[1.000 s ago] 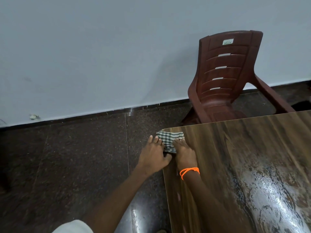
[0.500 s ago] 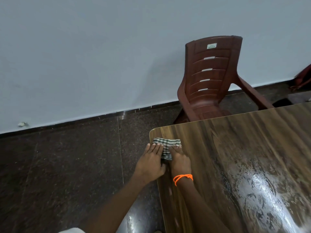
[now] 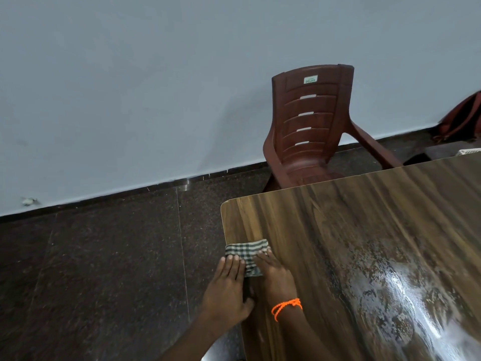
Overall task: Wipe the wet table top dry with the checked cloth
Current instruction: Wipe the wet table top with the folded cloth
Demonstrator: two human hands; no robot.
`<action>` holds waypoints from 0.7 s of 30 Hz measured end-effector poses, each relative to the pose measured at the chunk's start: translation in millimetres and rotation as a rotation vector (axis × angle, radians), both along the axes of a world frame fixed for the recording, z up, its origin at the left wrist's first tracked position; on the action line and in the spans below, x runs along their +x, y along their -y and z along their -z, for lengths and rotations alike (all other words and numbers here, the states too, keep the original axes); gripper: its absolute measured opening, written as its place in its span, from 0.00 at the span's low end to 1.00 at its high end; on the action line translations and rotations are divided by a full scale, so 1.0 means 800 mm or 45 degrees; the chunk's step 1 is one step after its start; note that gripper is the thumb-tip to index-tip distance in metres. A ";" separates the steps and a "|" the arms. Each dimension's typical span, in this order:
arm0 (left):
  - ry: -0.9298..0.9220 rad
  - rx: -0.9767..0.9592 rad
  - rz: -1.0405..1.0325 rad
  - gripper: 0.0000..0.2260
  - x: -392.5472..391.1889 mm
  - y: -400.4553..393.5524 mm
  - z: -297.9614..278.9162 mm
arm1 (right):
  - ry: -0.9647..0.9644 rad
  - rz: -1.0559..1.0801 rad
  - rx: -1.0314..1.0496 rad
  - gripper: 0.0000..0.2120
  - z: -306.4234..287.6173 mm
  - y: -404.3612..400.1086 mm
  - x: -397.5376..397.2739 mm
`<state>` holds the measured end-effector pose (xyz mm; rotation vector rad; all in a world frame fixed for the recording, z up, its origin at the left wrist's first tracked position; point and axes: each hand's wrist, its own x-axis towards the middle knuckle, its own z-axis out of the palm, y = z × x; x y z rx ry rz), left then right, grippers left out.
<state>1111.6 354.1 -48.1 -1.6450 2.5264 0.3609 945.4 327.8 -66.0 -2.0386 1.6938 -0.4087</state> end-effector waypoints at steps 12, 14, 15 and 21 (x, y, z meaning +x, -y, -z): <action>0.002 0.067 -0.117 0.39 -0.014 0.013 0.003 | 0.043 0.038 -0.020 0.18 -0.005 0.034 -0.002; -0.070 0.053 -0.148 0.38 -0.009 -0.002 0.009 | 0.068 -0.018 -0.037 0.20 -0.001 0.019 0.000; -0.098 0.053 -0.158 0.38 -0.007 -0.011 0.011 | 0.089 -0.048 -0.041 0.20 0.004 0.010 0.001; -0.113 0.080 -0.147 0.40 -0.008 -0.096 0.025 | 0.107 -0.197 -0.099 0.23 0.014 -0.064 -0.023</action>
